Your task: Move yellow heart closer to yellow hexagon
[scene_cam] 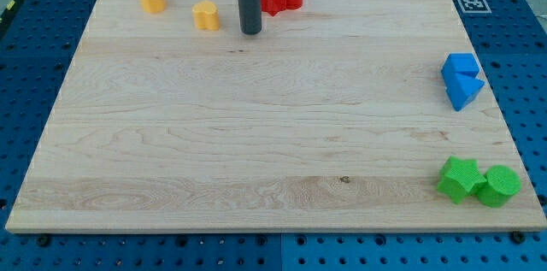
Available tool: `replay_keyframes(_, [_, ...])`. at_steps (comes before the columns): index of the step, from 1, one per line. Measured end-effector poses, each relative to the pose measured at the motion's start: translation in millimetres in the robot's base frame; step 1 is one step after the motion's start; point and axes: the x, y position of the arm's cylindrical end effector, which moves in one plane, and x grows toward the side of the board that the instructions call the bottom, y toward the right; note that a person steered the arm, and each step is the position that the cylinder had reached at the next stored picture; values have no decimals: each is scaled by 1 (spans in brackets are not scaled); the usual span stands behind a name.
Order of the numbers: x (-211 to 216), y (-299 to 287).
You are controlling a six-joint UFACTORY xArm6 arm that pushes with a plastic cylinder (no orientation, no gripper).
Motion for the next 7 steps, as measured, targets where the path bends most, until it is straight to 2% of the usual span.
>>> replay_keyframes(1, [-9,-59])
replay_keyframes(2, [-9,-93])
replay_keyframes(4, [9,-108])
replay_keyframes(6, [-27,-156])
replay_keyframes(7, [-16,-156])
